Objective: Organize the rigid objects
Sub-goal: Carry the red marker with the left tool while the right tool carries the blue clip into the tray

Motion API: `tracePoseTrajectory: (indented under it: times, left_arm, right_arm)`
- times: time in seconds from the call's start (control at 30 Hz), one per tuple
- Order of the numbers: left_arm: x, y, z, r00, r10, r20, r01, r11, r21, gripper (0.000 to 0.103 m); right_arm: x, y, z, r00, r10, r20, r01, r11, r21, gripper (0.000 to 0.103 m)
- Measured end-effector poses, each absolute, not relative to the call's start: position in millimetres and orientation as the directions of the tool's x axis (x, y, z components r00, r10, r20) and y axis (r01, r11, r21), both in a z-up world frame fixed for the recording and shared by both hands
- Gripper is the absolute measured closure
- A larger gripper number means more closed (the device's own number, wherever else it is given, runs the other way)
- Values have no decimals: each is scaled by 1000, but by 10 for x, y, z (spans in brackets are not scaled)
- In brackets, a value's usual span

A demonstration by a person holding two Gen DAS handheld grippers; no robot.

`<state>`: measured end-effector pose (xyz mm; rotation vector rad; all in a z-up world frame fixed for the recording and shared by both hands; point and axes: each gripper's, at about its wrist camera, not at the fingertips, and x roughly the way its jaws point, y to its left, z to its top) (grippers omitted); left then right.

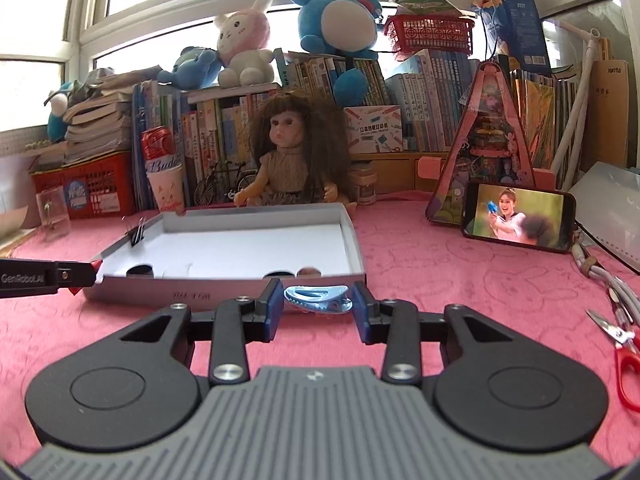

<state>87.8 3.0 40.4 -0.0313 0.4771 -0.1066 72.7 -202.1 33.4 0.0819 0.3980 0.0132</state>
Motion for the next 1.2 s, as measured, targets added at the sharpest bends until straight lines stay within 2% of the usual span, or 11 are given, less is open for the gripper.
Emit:
tracePoseTrajectory:
  times: [0.33, 0.53, 0.7, 1.2]
  left_arm:
    - [1696, 77, 433, 890, -122, -439, 85, 991, -102, 94]
    - [2117, -46, 268, 873, -100, -477, 70, 994, -81, 94]
    - [2242, -57, 132, 845, -84, -527, 52, 996, -75, 94]
    - [2323, -133, -3, 821, -81, -566, 63, 997, -51, 94]
  right_arm:
    - [1498, -2087, 339, 899, 19, -437, 38, 992, 123, 61]
    - [1876, -2053, 268, 868, 47, -495, 27, 990, 141, 61]
    - [2050, -1995, 189, 843, 53, -535, 19, 992, 127, 61]
    - [2175, -1934, 95, 800, 54, -598, 16, 994, 112, 61]
